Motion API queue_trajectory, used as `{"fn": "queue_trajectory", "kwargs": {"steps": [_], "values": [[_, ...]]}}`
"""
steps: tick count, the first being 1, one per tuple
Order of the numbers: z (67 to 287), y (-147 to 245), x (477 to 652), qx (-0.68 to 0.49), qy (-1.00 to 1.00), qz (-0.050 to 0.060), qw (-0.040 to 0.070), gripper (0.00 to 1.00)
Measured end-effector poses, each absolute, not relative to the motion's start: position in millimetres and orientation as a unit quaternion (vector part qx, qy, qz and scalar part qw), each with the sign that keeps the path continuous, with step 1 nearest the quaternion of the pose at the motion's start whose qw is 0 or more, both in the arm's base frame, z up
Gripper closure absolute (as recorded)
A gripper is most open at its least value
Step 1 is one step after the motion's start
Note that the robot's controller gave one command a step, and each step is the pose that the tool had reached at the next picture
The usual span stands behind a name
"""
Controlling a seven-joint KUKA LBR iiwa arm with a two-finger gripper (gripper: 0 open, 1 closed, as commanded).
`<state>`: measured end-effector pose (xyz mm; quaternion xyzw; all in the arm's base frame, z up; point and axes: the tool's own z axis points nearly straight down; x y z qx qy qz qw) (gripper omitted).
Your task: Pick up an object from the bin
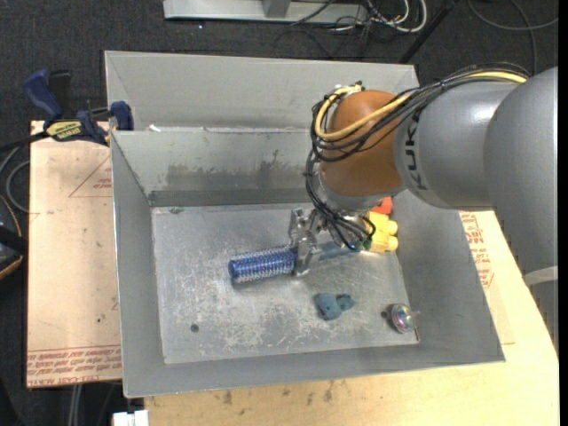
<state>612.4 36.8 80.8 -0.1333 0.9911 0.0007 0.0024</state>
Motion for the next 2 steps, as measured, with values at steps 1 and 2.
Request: {"fn": "queue_trajectory", "kwargs": {"steps": [1,2], "values": [[187,47,612.1,-0.146,0.989,0.0,0.005,1.0],[279,59,615.9,-0.145,0.989,0.0,0.006,1.0]]}}
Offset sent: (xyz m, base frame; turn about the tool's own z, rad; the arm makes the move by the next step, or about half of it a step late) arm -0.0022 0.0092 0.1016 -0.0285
